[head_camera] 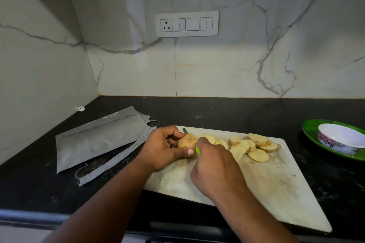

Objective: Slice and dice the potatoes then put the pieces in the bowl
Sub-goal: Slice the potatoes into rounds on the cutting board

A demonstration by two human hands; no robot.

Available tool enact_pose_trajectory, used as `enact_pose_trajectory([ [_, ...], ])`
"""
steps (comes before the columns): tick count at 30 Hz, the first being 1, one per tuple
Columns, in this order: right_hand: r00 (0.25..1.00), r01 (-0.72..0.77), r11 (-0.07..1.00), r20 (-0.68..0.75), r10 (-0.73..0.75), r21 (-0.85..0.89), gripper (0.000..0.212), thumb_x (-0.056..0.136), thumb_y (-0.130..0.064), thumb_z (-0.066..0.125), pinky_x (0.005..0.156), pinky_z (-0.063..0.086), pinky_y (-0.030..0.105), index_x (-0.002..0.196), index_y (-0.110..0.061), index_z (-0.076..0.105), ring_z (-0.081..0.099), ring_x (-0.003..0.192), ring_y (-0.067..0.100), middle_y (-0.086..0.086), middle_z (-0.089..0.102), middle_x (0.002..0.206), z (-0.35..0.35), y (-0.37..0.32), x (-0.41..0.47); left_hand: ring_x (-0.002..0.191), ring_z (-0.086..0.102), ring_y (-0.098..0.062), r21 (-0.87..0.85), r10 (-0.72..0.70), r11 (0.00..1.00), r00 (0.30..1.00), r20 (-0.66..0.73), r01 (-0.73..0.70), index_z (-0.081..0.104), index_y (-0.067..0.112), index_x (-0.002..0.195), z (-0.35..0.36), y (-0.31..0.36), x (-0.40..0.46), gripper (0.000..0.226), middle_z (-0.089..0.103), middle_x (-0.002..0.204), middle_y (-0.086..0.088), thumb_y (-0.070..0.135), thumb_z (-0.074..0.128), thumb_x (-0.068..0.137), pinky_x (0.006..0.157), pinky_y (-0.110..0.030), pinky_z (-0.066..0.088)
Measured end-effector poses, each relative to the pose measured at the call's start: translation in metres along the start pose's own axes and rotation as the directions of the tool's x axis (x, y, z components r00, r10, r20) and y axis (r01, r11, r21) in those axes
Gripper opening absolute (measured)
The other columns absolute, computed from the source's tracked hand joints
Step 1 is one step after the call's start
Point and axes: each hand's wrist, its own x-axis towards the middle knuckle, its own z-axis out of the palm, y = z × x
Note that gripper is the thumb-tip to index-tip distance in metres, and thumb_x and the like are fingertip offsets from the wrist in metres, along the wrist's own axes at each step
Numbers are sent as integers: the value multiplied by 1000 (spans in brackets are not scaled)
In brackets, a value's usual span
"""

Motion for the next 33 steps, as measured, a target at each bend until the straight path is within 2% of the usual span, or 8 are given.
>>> enact_pose_trajectory([
  [4, 1000, 20, 1000, 20, -21, 7, 34, 88, -16, 51, 50, 28, 22, 121, -25, 49, 46, 71, 16, -7, 44, 78, 0, 4, -2, 80, 73, -21, 17, 0, 1000, 1000, -13, 0, 74, 20, 94, -1, -2, 1, 45, 77, 90, 5, 40, 94, 59, 76, -31, 63],
  [9, 1000, 13, 1000, 25, -14, 7, 39, 88, -16, 52, 48, 24, 20, 126, -26, 48, 44, 71, 14, -7, 44, 79, 0, 7, -13, 64, 64, -3, 0, -6, 1000, 1000, 2, 6, 72, 16, 94, 0, -4, 0, 38, 74, 78, 10, 26, 96, 66, 65, -21, 54],
  [14, 998, 28, 1000, 61, -29, 10, 30, 86, -13, 52, 48, 27, 22, 114, -23, 52, 45, 69, 15, -9, 40, 73, 0, 2, 0, 84, 74, -27, 16, 4, 1000, 1000, -7, -4, 73, 19, 95, 0, -3, -1, 47, 78, 92, 0, 42, 93, 59, 80, -39, 64],
  [16, 995, 36, 999, 89, -36, 1, 31, 86, -13, 52, 49, 28, 23, 116, -24, 52, 46, 72, 15, -7, 46, 78, 0, 4, -2, 87, 75, -30, 20, -4, 1000, 1000, -15, 5, 72, 19, 96, 0, -4, 0, 46, 78, 94, -2, 39, 94, 61, 83, -42, 64],
  [19, 992, 48, 999, 116, -49, 10, 40, 87, -14, 54, 58, 32, 23, 124, -27, 51, 46, 76, 14, -5, 56, 91, -3, 7, -14, 86, 77, -22, 18, -33, 999, 999, -27, 33, 71, 16, 99, -1, -8, 3, 38, 79, 95, -3, 25, 95, 70, 84, -42, 64],
  [24, 991, 44, 999, 125, -46, 17, 34, 87, -17, 53, 61, 40, 22, 118, -33, 54, 52, 78, 12, -11, 52, 86, -25, 21, -35, 88, 77, -23, 33, -41, 999, 999, -35, 42, 71, 17, 100, -1, -8, 3, 35, 78, 96, -4, 23, 94, 74, 84, -42, 64],
  [26, 994, 30, 999, 108, -31, 11, 33, 88, -20, 53, 62, 44, 21, 117, -34, 54, 56, 78, 8, -11, 57, 87, -36, 25, -42, 89, 76, -26, 35, -28, 999, 999, -34, 29, 72, 19, 99, -1, -10, 4, 35, 78, 96, -4, 24, 94, 73, 84, -42, 64],
  [33, 1000, 19, 1000, -13, -20, -17, 32, 91, -25, 51, 50, 38, 17, 121, -34, 44, 55, 68, 8, -11, 55, 78, -36, 15, -35, 83, 73, -25, 51, -32, 998, 997, -77, 36, 72, 19, 97, -1, -7, 0, 37, 77, 90, -2, 25, 96, 70, 77, -36, 65],
])
